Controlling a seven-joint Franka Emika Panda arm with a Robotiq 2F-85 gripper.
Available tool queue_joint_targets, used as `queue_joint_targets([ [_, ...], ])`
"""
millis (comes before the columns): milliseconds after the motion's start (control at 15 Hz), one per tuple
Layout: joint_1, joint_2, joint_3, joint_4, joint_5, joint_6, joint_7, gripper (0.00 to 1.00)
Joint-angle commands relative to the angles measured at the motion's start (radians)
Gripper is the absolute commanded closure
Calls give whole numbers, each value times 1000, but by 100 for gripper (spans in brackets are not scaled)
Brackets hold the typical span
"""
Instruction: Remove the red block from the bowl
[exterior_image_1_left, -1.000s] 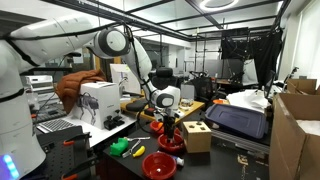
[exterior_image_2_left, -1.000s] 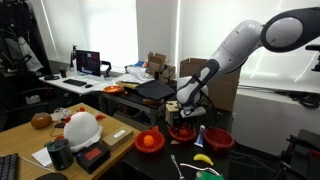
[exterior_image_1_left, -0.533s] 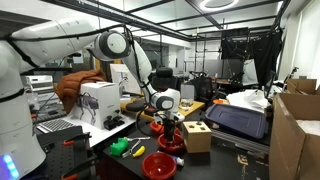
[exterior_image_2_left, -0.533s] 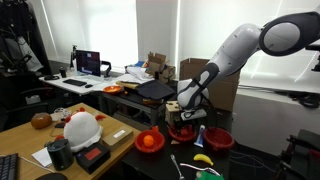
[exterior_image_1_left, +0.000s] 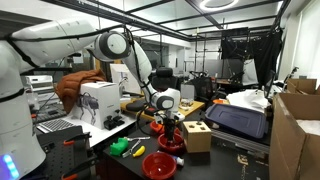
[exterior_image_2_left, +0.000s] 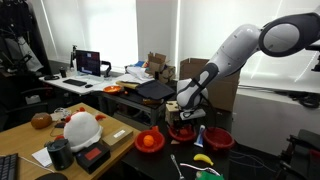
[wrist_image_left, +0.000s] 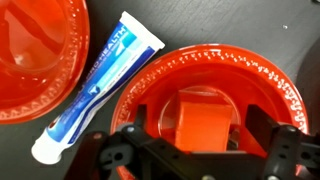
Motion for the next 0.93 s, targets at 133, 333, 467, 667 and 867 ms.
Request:
queue_joint_targets([
  [133,-1,25,4,51,2,-5,16,0],
  [333,1,46,-3,67,-5,2,16,0],
  [467,-3,60,2,70,-3,11,6,0],
  [667,-5,80,8,78,-3,35,-7,25],
  [867,-1,82,10,74,-6,68,-16,41],
])
